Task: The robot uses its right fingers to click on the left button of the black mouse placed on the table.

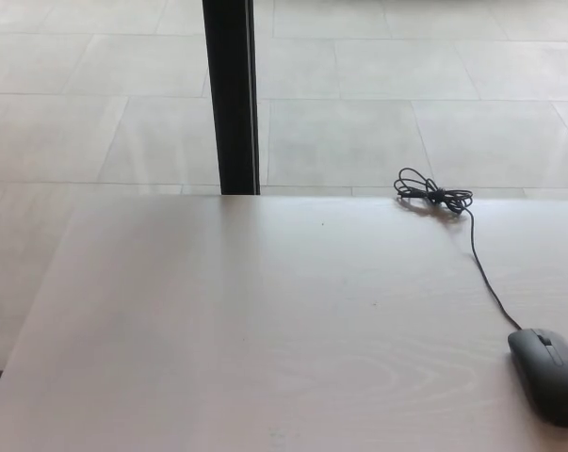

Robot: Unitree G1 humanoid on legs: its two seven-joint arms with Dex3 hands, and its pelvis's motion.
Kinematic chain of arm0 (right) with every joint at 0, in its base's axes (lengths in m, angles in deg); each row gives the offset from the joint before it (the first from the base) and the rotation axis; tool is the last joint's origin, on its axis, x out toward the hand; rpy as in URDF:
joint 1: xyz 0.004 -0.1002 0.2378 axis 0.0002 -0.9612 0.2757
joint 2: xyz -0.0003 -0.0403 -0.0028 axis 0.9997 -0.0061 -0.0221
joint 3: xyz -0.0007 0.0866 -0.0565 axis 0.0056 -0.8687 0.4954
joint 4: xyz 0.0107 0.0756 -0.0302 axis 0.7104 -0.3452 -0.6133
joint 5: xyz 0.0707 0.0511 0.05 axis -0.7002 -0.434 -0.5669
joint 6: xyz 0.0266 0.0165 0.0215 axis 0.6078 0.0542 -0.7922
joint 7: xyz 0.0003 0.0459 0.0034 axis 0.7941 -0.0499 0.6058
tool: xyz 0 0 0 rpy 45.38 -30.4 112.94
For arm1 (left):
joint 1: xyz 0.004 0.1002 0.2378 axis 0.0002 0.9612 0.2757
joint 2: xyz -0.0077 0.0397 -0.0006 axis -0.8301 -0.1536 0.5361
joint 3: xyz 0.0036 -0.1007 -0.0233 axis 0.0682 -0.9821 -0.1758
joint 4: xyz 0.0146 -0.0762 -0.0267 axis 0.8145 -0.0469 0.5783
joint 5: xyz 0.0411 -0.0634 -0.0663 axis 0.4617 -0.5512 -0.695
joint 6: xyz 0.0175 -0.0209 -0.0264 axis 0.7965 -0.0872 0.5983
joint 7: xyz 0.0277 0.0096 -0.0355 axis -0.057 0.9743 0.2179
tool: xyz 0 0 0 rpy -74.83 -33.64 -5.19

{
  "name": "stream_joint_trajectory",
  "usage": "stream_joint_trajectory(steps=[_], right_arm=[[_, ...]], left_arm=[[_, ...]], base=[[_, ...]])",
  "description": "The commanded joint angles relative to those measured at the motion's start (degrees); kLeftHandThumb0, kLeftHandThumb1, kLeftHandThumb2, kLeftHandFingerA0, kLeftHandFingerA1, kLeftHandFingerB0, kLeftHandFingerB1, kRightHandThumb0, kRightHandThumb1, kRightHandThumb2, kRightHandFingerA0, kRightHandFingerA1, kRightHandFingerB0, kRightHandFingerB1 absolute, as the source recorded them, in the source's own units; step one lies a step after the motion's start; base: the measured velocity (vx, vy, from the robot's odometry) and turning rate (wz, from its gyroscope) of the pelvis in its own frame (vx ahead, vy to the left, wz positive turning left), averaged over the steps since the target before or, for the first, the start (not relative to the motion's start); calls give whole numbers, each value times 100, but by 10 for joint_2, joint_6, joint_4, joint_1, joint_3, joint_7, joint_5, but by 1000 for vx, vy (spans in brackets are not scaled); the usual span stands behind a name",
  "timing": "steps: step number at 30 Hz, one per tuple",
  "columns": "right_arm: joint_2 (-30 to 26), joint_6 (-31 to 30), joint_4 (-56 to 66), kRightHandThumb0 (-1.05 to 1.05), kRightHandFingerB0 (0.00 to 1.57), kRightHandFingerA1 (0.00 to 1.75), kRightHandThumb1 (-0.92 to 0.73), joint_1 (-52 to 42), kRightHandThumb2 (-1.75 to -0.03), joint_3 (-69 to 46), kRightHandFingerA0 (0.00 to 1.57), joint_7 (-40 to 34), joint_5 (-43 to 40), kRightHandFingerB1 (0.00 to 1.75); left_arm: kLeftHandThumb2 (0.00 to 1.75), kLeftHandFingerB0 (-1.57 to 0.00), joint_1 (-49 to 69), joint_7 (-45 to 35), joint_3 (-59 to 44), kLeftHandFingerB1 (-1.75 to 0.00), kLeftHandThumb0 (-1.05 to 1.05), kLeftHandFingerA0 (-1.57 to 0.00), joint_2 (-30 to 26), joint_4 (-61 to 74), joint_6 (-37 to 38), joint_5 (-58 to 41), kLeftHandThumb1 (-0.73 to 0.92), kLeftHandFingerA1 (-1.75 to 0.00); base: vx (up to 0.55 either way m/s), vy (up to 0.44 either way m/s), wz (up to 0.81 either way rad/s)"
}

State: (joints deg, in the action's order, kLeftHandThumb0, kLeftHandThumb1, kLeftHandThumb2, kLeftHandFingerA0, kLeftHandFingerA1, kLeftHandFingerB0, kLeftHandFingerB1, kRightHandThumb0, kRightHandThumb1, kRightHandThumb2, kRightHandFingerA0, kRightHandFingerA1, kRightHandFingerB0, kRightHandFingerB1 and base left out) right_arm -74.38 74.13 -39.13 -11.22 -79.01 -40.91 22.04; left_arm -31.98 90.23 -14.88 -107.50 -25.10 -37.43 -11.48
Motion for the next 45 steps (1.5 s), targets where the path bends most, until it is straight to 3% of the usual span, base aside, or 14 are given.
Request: stream_joint_trajectory(steps=[1, 12, 13, 15, 16, 18, 23, 24, 27, 30, 32, 33, 42, 45], right_arm=[[-31, 34, -10, -39, 42, 113, -56, 37, -76, -54, 92, -44, -51, 46], [-85, -27, 144, -33, 35, 105, -70, 132, -60, -87, 104, -41, -89, 36], [-87, -40, 173, -27, 19, 102, -50, 145, -95, -85, 102, -38, -95, 50], [-88, -85, 220, -36, 29, 83, -70, 158, -61, -83, 94, -42, -106, 34], [-96, -89, 242, -42, 11, 48, -64, 171, -74, -70, 36, -33, -97, 34], [-123, -113, 317, -27, 0, 49, -66, 199, -111, -28, 3, 24, -104, 50], [-160, -129, 394, -62, 4, 50, -69, 209, -61, 44, 41, 21, -18, 32], [-167, -141, 422, -65, 2, 56, -54, 210, -89, 65, 30, 25, -4, 32], [-182, -156, 472, -59, 8, 48, -69, 207, -62, 119, 32, 22, 54, 25], [-213, -162, 494, -33, 0, 50, -57, 208, -107, 178, 4, 48, 105, 50], [-237, -140, 482, -33, 0, 50, -56, 208, -107, 215, 5, 71, 136, 50], [-243, -126, 466, -54, 12, 43, -73, 213, -64, 231, 28, 77, 147, 22], [-258, -99, 412, -67, 6, 51, -60, 228, -92, 322, 21, 96, 176, 39], [-262, -109, 413, -65, 14, 43, -75, 230, -63, 352, 30, 109, 188, 24]], left_arm=[[55, -80, -12, 12, -33, -56, -40, -83, -14, -25, 28, -47, 47, -64], [54, -73, -14, -2, -50, -57, -38, -77, -10, -33, 36, -69, 47, -65], [54, -73, -13, 2, -43, -56, -40, -78, -11, -33, 40, -63, 47, -66], [54, -72, -13, 0, -43, -56, -42, -76, -11, -32, 37, -67, 47, -65], [56, -74, -12, -2, -42, -56, -46, -79, -10, -32, 38, -67, 44, -65], [55, -76, -12, -7, -43, -56, -44, -79, -9, -33, 37, -72, 47, -64], [55, -74, -14, -4, -34, -56, -37, -80, -15, -36, 29, -67, 50, -65], [55, -72, -14, -3, -30, -55, -38, -80, -17, -36, 27, -64, 50, -64], [55, -73, -15, -6, -31, -56, -38, -80, -18, -35, 27, -69, 50, -65], [55, -76, -20, -8, -31, -56, -36, -77, -21, -35, 20, -73, 50, -64], [55, -72, -19, -7, -26, -55, -36, -76, -23, -37, 19, -68, 51, -64], [55, -72, -18, -9, -27, -55, -37, -78, -24, -36, 20, -69, 51, -65], [55, -70, -22, -18, -31, -56, -28, -75, -27, -38, 18, -74, 55, -66], [56, -72, -23, -18, -30, -57, -25, -78, -28, -37, 16, -74, 55, -69]], base=[[0, 0, 0], [0, 0, 0], [0, 0, 0], [0, 0, 0], [0, 0, 0], [0, 0, 0], [0, 0, 0], [0, 0, 0], [0, 0, 0], [0, 0, 0], [0, 0, 0], [0, 0, 0], [0, 0, 0], [0, 0, 0]])
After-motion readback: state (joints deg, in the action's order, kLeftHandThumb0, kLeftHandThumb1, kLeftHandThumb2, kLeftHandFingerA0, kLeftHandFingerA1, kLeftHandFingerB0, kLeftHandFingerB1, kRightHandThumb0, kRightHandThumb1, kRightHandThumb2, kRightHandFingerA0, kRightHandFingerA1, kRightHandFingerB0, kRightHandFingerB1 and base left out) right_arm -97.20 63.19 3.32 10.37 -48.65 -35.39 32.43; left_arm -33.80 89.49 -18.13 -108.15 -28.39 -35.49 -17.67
